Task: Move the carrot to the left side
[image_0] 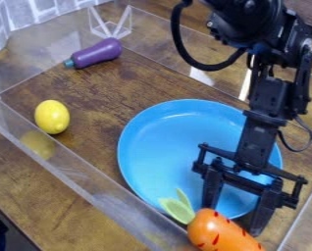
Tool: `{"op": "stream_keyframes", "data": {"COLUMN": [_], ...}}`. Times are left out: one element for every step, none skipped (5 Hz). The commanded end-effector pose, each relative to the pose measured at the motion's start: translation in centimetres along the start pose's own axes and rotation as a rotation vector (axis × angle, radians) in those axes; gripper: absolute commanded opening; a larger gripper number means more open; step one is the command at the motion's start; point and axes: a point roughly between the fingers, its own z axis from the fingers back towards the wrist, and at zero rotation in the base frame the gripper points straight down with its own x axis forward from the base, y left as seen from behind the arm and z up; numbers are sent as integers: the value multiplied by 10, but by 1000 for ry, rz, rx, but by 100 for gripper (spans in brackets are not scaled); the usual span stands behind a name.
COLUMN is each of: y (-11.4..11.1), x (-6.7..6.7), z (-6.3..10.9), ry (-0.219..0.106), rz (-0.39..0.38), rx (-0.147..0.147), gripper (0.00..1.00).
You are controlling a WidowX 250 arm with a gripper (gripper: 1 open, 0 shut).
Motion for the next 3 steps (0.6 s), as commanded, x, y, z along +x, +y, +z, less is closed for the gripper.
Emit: {"op": "stream_keyframes", "data": {"y": [2,-1,-6], "x": [-15,-24,-30], "z": [11,8,8], "ry": [-32,-23,-14], "rz": [-59,-121,-182], "rx": [2,22,42], "gripper": [0,0,0]}}
